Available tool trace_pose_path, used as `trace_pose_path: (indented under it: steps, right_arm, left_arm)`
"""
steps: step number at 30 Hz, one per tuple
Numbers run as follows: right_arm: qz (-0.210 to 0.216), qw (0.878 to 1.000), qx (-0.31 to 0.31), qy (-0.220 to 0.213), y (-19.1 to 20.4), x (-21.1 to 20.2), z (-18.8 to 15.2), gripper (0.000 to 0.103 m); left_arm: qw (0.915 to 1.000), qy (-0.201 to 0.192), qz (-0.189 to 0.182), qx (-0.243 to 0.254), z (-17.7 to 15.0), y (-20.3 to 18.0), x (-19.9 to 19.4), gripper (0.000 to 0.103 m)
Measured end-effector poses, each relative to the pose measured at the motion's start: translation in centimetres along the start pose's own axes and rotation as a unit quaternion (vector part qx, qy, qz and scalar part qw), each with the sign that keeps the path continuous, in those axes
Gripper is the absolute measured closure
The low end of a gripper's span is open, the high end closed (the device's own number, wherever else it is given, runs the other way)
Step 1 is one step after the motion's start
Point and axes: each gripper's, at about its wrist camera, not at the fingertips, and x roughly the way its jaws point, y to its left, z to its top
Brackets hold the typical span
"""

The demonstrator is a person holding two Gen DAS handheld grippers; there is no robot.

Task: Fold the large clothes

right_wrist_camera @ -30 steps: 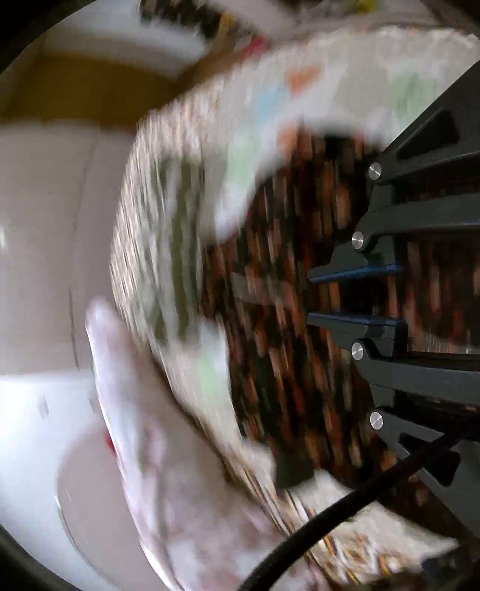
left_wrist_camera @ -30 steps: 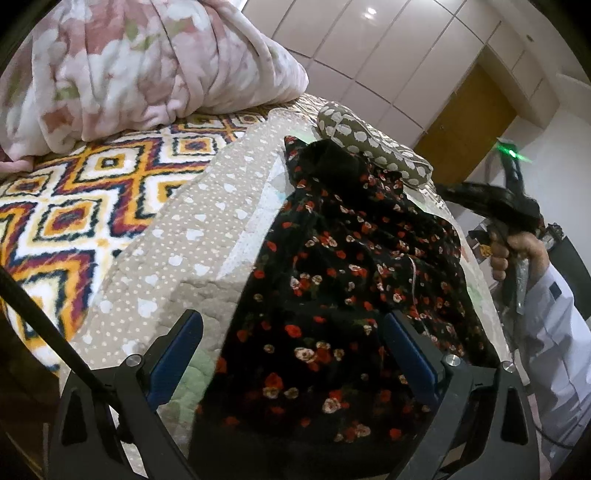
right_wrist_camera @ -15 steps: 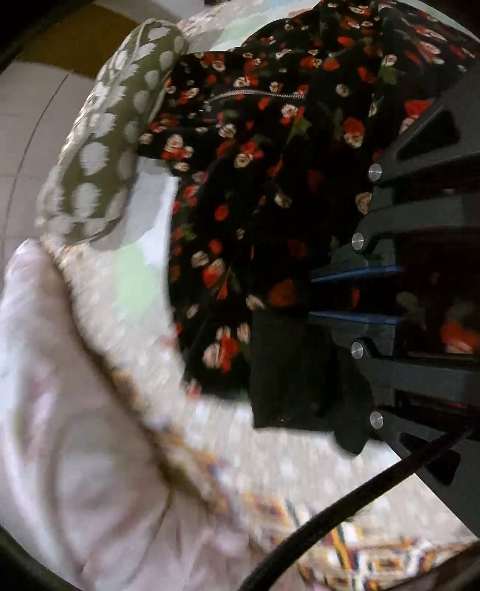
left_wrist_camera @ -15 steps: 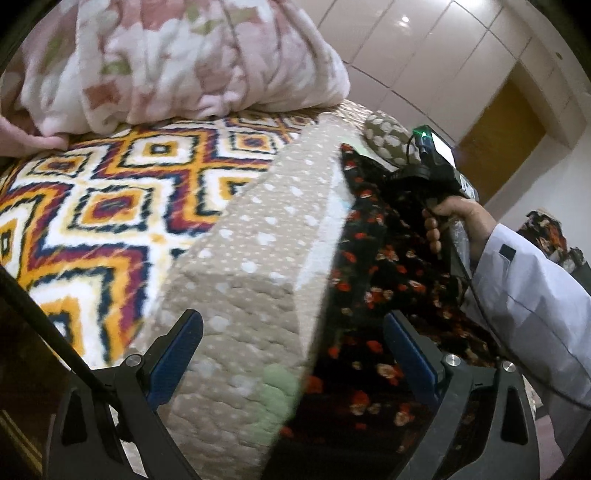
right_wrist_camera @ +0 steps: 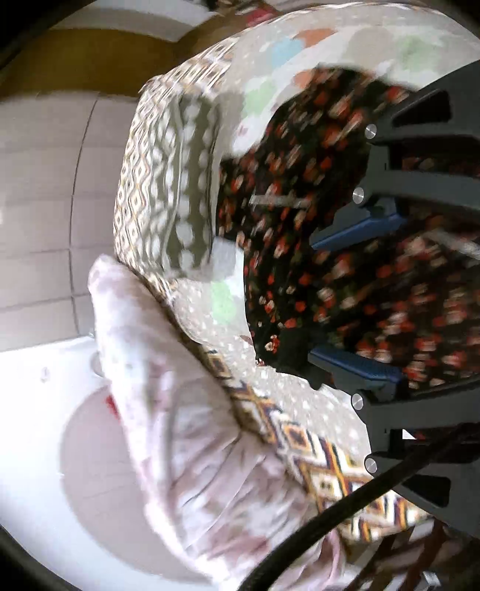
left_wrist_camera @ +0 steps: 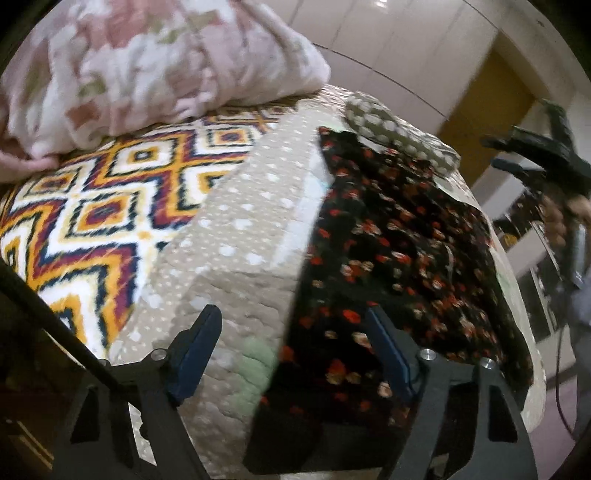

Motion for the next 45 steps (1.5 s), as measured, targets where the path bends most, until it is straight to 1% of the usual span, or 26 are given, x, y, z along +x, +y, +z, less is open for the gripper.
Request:
trace_pose_path:
  steps: [2, 4, 6, 8, 10, 11, 12, 15, 17, 19, 20, 22, 23, 24, 25, 27, 28, 31, 34, 38, 40, 41, 43, 44, 45]
  right_arm:
    - [0.004, 1.0, 0.023, -0.003, -2.1, -3.6, -1.4, 0.042]
    - [-0.003, 0.999, 0.042, -0.005, -4.8, -7.3, -4.2, 0.04]
    - [-0.022, 0.998, 0.061, -0.009, -7.8, -10.4, -7.6, 0.035]
    - [-0.05, 0.995, 0.088, -0.008, -11.3, -12.7, -11.7, 0.034]
    - [-0.068, 0.991, 0.119, 0.005, -14.5, -13.4, -15.3, 0.034]
    - [-0.076, 0.987, 0.144, 0.016, -16.4, -13.5, -17.8, 0.034]
    - [-0.078, 0.983, 0.162, 0.022, -17.5, -13.5, -19.5, 0.034]
    - [-0.072, 0.973, 0.217, 0.037, -20.5, -13.2, -25.0, 0.034]
    - [-0.064, 0.968, 0.239, 0.039, -21.6, -13.0, -27.7, 0.034]
    - [-0.042, 0.965, 0.258, 0.039, -21.9, -12.7, -29.8, 0.034]
    - [-0.022, 0.963, 0.266, 0.036, -22.0, -12.6, -30.7, 0.034]
    - [0.032, 0.959, 0.282, 0.024, -22.0, -12.6, -32.2, 0.034]
    - [0.052, 0.956, 0.287, 0.02, -21.9, -12.6, -32.6, 0.034]
    - [0.063, 0.955, 0.289, 0.016, -21.6, -12.4, -33.0, 0.034]
    - [0.066, 0.955, 0.288, 0.013, -21.3, -12.2, -33.2, 0.034]
    - [0.068, 0.954, 0.291, 0.004, -20.8, -12.1, -33.5, 0.033]
    - [0.069, 0.953, 0.296, 0.001, -20.7, -12.0, -33.5, 0.033]
    - [0.071, 0.95, 0.305, -0.005, -20.6, -12.1, -33.8, 0.033]
    - [0.063, 0.949, 0.31, -0.012, -20.7, -12.5, -34.1, 0.035]
    - [0.036, 0.946, 0.319, -0.039, -21.3, -13.9, -34.4, 0.035]
    - [0.03, 0.943, 0.329, -0.045, -21.9, -14.3, -34.7, 0.035]
    - [0.031, 0.942, 0.332, -0.041, -22.1, -14.3, -35.0, 0.035]
    - [0.039, 0.941, 0.335, -0.034, -22.4, -14.0, -35.3, 0.035]
    - [0.043, 0.941, 0.335, -0.032, -22.3, -13.9, -35.4, 0.035]
    - [0.048, 0.942, 0.331, -0.031, -22.1, -13.8, -35.5, 0.035]
  left_arm:
    - [0.9999, 0.003, -0.006, 0.013, 0.2, -0.7, 0.0, 0.024]
    - [0.9997, 0.009, -0.003, 0.024, 0.5, -1.3, 0.3, 0.024]
    - [0.9992, 0.02, -0.007, 0.035, 0.9, -1.6, 1.1, 0.024]
    - [0.9988, 0.03, -0.004, 0.038, 1.2, -1.7, 1.7, 0.024]
    - [0.9982, 0.035, 0.005, 0.049, 1.3, -1.7, 2.3, 0.024]
    - [0.9978, 0.036, 0.012, 0.054, 1.4, -1.7, 2.6, 0.024]
    - [0.9977, 0.038, 0.013, 0.055, 1.4, -1.6, 2.9, 0.024]
    - [0.9972, 0.059, -0.012, 0.044, 1.3, -0.8, 4.0, 0.023]
    - [0.9962, 0.079, -0.034, 0.012, 1.2, 0.2, 5.0, 0.023]
    - [0.9933, 0.094, -0.064, -0.021, 1.0, 1.1, 5.7, 0.023]
    - [0.9922, 0.092, -0.076, -0.034, 0.8, 1.4, 5.7, 0.023]
    - [0.9897, 0.089, -0.1, -0.053, 0.8, 1.8, 5.7, 0.02]
    - [0.9878, 0.089, -0.113, -0.06, 0.7, 1.8, 5.8, 0.02]
    - [0.9854, 0.091, -0.127, -0.067, 0.6, 1.9, 6.0, 0.02]
    - [0.9844, 0.093, -0.131, -0.071, 0.5, 1.7, 6.1, 0.019]
    - [0.9853, 0.093, -0.125, -0.07, 0.2, 1.5, 6.4, 0.019]
    - [0.9866, 0.088, -0.122, -0.063, 0.0, 1.3, 6.5, 0.017]
    - [0.9898, 0.073, -0.117, -0.035, -0.7, 0.5, 6.5, 0.011]
    - [0.9906, 0.068, -0.119, -0.007, -1.1, 0.2, 6.4, 0.009]
    - [0.989, 0.086, -0.12, 0.01, -1.3, -0.1, 6.1, 0.01]
    - [0.9856, 0.096, -0.139, 0.0, -1.5, 0.1, 5.8, 0.011]
    - [0.9829, 0.099, -0.155, -0.005, -1.7, 0.2, 5.5, 0.013]
    - [0.9771, 0.106, -0.184, -0.011, -2.2, 0.4, 5.0, 0.021]
    - [0.9738, 0.111, -0.198, -0.015, -2.4, 0.7, 4.8, 0.023]
    - [0.9717, 0.115, -0.205, -0.017, -2.6, 0.8, 4.7, 0.027]
